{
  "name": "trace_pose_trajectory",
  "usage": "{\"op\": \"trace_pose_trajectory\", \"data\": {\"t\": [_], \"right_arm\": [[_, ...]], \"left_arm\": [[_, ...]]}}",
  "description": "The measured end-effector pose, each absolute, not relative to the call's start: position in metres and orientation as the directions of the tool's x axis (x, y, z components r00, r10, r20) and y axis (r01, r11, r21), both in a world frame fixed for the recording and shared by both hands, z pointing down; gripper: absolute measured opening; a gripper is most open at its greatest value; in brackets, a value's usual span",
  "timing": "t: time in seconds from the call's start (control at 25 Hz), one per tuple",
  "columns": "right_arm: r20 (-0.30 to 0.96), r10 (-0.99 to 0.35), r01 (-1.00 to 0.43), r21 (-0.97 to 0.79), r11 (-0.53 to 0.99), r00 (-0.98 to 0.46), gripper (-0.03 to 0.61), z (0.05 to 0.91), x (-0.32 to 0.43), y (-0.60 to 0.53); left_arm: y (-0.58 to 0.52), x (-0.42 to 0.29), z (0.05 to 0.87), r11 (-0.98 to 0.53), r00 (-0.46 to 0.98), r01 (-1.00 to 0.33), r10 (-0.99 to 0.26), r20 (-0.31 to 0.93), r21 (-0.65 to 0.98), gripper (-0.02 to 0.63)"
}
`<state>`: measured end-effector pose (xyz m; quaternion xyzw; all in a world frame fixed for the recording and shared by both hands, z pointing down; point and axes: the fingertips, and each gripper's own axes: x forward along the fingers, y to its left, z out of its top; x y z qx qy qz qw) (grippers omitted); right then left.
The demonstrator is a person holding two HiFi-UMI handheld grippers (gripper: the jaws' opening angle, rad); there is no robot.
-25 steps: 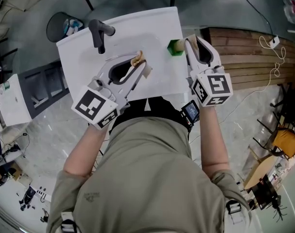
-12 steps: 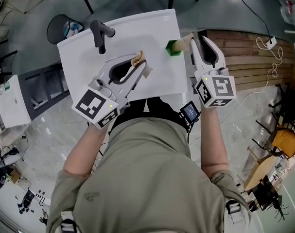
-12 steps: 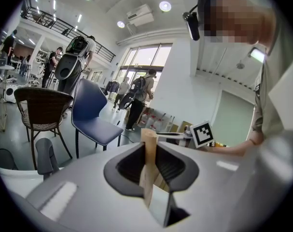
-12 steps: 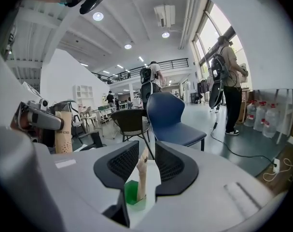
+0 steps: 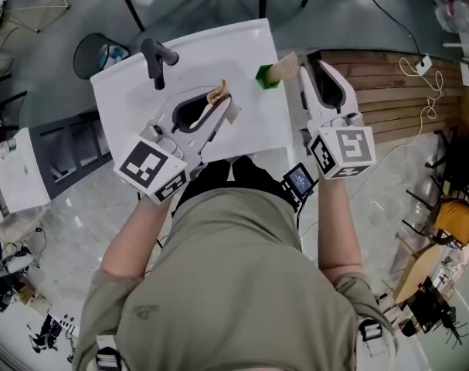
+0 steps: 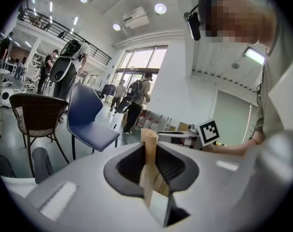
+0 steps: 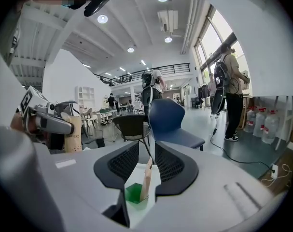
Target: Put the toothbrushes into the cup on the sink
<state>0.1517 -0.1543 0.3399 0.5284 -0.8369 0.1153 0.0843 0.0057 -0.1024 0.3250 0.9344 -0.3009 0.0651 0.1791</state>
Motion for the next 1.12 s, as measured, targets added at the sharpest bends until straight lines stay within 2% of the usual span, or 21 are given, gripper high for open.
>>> {"op": "trace_pose_trajectory", "data": {"t": [0.48,0.72,1.12], "right_arm": [[0.247,-0.871,-0.905,-0.083,0.418,-0.425,0.083,0.318,0.162,-0.106],[0.251,-0.867,-0.902,-0.094,0.421,-0.430,0.021,0.320,0.161,-0.082],[0.288,-0.850,-0.897,-0.149,0.416,-0.442,0.011,0.343,0.157,-0.046]], "left_arm": [[-0.100,0.016,0.307,-0.785,0.828,-0.560,-0.524,0.198,0.264,0.060],[-0.093,0.022,0.302,-0.799,0.837,-0.546,-0.512,0.190,0.253,0.060],[-0.099,0.029,0.293,-0.801,0.832,-0.554,-0.525,0.179,0.225,0.060]]}}
